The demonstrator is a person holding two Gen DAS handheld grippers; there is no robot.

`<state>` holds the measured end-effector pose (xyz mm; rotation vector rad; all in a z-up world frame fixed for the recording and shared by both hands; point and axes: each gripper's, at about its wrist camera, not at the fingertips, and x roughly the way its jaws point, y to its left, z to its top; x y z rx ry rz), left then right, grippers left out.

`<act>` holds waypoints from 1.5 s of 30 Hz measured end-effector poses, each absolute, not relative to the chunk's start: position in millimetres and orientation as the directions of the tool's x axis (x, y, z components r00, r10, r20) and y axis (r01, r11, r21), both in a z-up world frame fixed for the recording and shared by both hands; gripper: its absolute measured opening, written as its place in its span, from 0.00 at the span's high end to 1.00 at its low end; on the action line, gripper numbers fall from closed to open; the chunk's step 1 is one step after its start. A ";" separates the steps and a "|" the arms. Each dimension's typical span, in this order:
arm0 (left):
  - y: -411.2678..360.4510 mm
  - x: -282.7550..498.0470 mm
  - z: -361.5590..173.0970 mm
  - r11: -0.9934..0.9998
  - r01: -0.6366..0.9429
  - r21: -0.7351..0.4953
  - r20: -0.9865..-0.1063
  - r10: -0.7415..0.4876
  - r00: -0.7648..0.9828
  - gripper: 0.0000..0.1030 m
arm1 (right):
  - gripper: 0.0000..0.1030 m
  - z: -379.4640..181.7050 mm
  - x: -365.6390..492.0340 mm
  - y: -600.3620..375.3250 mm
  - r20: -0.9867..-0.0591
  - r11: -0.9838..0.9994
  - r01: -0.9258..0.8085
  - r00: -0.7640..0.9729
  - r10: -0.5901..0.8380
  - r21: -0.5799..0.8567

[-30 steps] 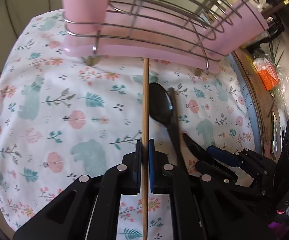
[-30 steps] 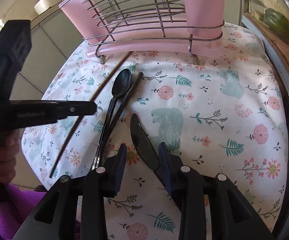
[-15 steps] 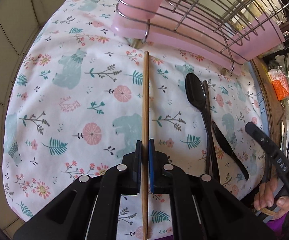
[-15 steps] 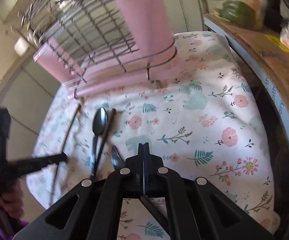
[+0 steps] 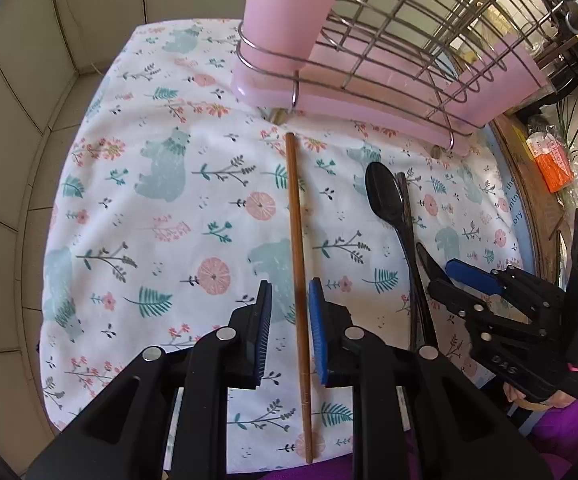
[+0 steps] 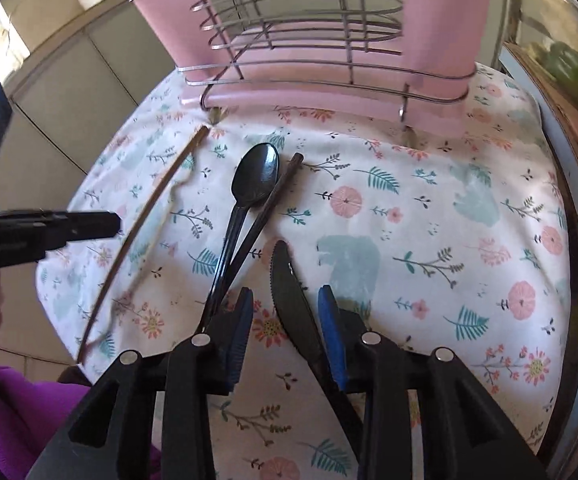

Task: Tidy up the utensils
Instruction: 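Grasp a wooden chopstick with left tool while right tool grasps the black serrated knife, then lift the held chopstick and knife up toward the pink cup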

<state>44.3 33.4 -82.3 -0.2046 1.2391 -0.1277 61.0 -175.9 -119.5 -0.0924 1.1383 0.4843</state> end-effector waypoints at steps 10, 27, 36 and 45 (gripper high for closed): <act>42.0 54.0 -69.5 0.978 0.010 -0.209 -0.909 -0.198 0.367 0.82 | 0.84 -105.2 55.1 -197.9 -0.847 0.928 -0.321 0.425 0.320 0.189; 17.2 109.7 -83.5 0.982 0.083 -0.168 -0.917 -0.186 0.353 0.82 | 0.82 -119.0 122.0 -246.8 -0.803 0.868 0.034 0.400 0.442 0.495; 22.6 128.1 -100.8 0.982 0.060 -0.180 -0.937 -0.190 0.294 0.82 | 0.79 -115.4 127.9 -254.1 -0.821 0.877 -0.017 0.344 0.456 0.480; 21.5 143.2 -110.8 0.980 0.055 -0.190 -0.950 -0.197 0.244 0.82 | 0.80 -120.6 140.4 -227.6 -0.869 0.912 -0.119 0.278 0.409 0.392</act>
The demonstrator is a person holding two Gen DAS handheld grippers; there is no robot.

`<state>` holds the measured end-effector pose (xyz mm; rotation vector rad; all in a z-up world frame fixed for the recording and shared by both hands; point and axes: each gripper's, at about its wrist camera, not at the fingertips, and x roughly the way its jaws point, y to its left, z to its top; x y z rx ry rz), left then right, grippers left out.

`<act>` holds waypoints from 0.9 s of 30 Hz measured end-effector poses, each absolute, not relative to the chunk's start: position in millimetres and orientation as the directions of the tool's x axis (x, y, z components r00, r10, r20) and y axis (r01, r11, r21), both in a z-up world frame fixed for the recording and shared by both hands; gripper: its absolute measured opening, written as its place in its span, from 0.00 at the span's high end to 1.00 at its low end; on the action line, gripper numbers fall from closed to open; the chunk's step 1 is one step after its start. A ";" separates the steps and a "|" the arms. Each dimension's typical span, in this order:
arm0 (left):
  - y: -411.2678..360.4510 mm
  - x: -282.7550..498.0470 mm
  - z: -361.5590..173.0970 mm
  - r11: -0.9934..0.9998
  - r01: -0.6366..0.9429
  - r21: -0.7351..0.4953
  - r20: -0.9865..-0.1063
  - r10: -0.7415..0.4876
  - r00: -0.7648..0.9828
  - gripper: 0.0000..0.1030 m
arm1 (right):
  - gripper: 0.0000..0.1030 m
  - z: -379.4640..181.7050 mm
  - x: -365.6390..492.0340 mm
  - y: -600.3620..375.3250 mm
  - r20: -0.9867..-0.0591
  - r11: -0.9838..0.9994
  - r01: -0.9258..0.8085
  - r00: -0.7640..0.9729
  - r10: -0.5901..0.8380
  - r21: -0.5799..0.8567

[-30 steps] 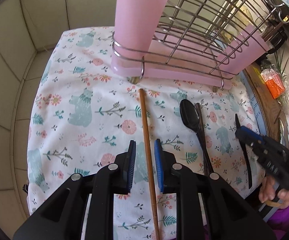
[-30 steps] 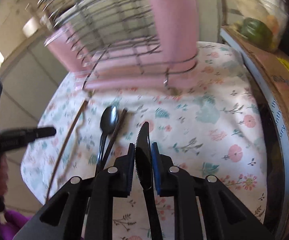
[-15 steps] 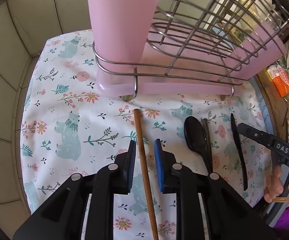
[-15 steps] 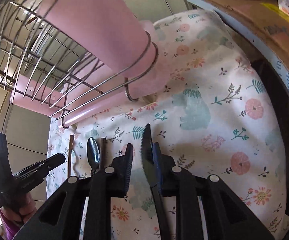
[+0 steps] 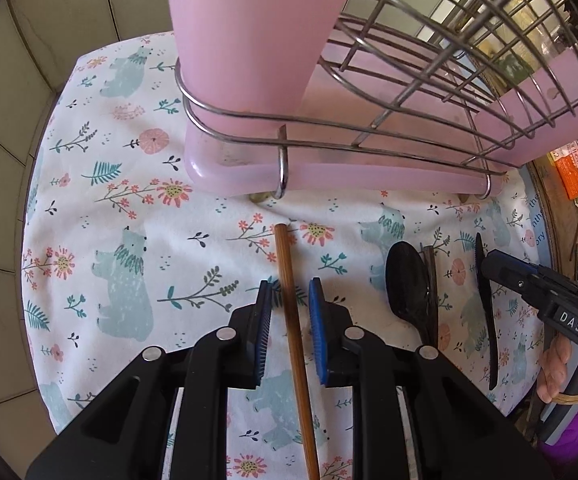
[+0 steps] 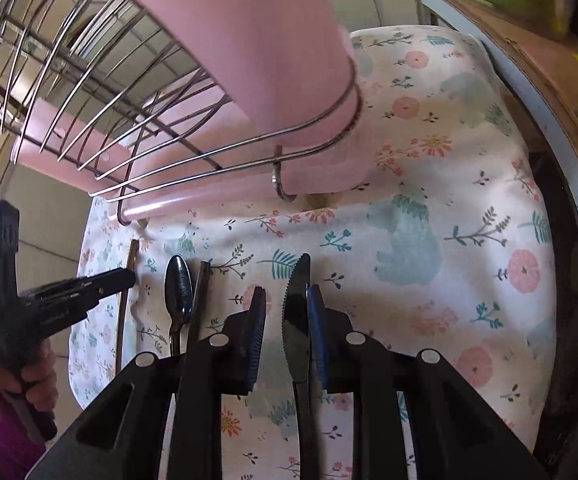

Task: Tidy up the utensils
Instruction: 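Lift the held chopstick and knife up toward the pink cup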

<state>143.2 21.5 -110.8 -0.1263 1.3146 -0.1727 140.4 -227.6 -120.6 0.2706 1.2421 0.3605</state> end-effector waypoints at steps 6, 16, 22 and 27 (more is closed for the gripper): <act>20.9 149.2 -114.6 0.981 0.045 -0.190 -0.948 -0.195 0.250 0.94 | 1.00 -129.6 145.4 -216.5 -0.880 0.922 -0.117 0.278 0.386 0.368; 36.0 124.9 -78.7 0.967 0.064 -0.247 -0.887 -0.252 0.386 0.94 | 1.00 -110.5 135.7 -246.8 -0.811 0.894 -0.078 0.391 0.435 0.442; 42.0 118.1 -65.3 0.963 0.059 -0.262 -0.874 -0.263 0.408 0.94 | 0.69 -113.6 149.7 -246.1 -0.837 0.890 -0.096 0.306 0.453 0.447; 42.4 115.1 -62.7 0.960 0.070 -0.271 -0.866 -0.275 0.417 0.94 | 0.68 -122.8 154.7 -219.0 -0.901 0.937 -0.140 0.261 0.346 0.319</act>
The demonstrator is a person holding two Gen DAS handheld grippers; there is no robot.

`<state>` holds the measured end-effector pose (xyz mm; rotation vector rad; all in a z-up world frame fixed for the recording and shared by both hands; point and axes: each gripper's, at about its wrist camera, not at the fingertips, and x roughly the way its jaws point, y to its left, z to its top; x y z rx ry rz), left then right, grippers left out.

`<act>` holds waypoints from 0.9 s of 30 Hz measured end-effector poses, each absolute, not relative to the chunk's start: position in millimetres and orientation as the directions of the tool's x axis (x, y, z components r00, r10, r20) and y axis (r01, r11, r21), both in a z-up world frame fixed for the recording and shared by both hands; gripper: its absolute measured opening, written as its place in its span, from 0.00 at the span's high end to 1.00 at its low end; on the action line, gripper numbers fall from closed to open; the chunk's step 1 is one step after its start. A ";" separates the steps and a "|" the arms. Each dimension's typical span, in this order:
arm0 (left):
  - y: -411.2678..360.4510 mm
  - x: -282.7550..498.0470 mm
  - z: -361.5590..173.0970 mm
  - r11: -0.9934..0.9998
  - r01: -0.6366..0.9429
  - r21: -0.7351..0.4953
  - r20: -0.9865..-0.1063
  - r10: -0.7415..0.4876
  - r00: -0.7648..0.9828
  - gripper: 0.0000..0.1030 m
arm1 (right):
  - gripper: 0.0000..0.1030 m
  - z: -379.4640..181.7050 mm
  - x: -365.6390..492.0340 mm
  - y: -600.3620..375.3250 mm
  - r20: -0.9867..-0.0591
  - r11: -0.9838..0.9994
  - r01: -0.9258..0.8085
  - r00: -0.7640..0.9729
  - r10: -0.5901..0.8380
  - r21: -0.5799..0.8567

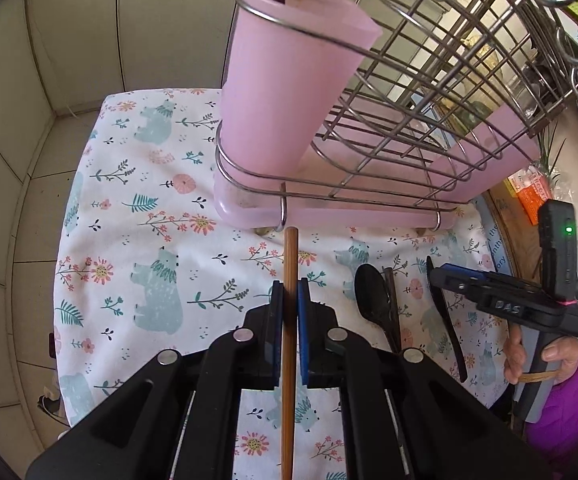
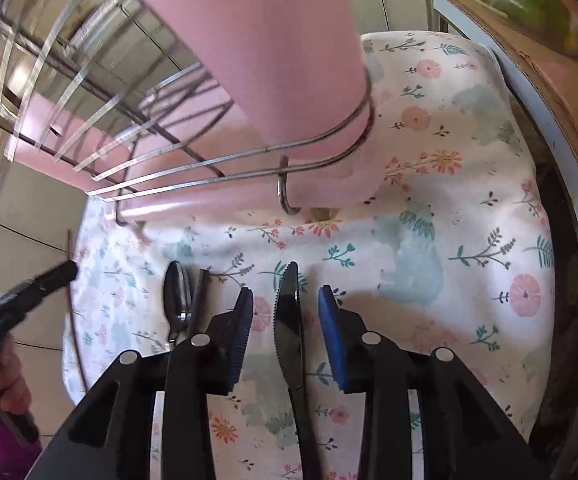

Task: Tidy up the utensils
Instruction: 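Lift the held chopstick and knife up toward the pink cup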

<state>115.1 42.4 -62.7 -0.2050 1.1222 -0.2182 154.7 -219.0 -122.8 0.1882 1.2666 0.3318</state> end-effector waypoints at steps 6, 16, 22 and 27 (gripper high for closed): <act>45.9 109.7 -57.6 0.953 0.068 -0.295 -0.852 -0.295 0.432 0.94 | 0.87 -124.9 156.1 -204.9 -0.920 0.960 -0.159 0.288 0.267 0.229; 61.8 81.1 -17.0 0.946 0.076 -0.315 -0.738 -0.295 0.606 0.94 | 0.87 -81.1 117.7 -239.4 -0.764 0.900 -0.151 0.484 0.427 0.408; 70.4 57.9 8.8 0.942 0.075 -0.327 -0.642 -0.280 0.713 0.94 | 0.87 -52.1 94.3 -251.2 -0.681 0.884 -0.160 0.583 0.443 0.438; 78.6 39.9 32.8 0.937 0.084 -0.338 -0.552 -0.269 0.789 0.94 | 0.87 -24.5 79.9 -253.6 -0.622 0.880 -0.191 0.642 0.448 0.436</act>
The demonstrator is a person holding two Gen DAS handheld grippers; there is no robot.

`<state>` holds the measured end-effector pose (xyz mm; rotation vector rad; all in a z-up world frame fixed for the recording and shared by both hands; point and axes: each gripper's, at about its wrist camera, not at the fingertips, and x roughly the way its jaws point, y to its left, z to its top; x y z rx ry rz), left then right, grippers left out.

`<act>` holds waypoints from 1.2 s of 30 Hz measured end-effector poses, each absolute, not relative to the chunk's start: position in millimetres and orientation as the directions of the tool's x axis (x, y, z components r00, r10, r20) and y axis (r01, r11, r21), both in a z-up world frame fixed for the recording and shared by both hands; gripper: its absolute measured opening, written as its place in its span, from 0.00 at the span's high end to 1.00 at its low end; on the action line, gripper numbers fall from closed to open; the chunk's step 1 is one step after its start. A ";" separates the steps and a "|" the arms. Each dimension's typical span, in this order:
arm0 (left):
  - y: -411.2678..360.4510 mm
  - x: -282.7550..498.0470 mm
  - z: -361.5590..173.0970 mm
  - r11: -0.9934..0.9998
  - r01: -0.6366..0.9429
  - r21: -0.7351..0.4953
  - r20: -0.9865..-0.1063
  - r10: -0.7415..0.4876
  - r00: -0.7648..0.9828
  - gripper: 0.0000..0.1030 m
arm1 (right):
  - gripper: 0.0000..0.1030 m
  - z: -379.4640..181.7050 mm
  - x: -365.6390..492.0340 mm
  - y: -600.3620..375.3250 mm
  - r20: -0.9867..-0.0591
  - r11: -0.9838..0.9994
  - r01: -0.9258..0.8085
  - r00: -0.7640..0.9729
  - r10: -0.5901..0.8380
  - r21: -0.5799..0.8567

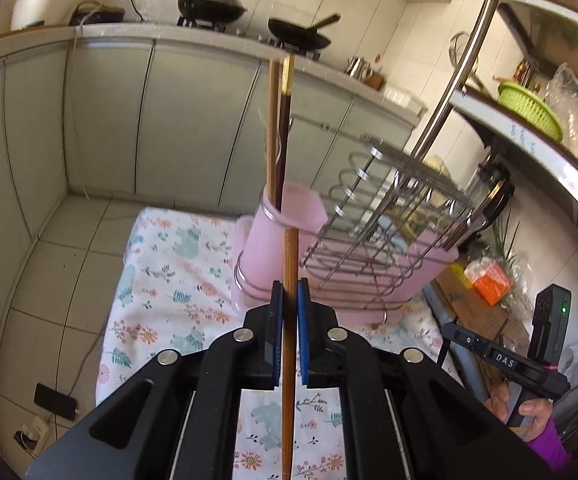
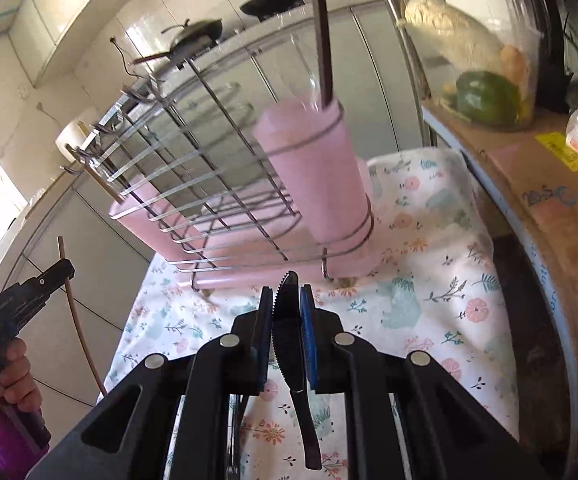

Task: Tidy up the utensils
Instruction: 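Lift the held chopstick and knife up toward the pink cup, then lower the chopstick and knife into the pink cup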

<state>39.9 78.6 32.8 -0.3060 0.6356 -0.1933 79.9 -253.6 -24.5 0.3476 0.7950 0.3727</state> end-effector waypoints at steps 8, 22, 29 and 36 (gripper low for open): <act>84.7 19.7 87.4 0.935 0.110 -0.337 -0.397 -0.248 0.884 0.94 | 0.87 29.4 65.9 -260.3 -0.512 0.866 -0.261 0.720 0.469 0.427; 76.9 61.1 174.9 0.950 0.083 -0.302 -0.111 -0.121 0.986 0.94 | 0.87 131.1 100.1 -278.0 -0.274 0.877 -0.298 0.869 0.412 0.377; 74.4 97.5 172.1 0.957 0.019 -0.290 -0.047 -0.034 0.998 0.94 | 0.87 147.2 121.1 -284.4 -0.179 0.874 -0.300 0.904 0.389 0.383; 77.8 123.7 146.5 0.961 0.004 -0.278 -0.040 -0.015 0.999 0.94 | 0.87 137.3 145.5 -281.2 -0.147 0.882 -0.285 0.921 0.361 0.376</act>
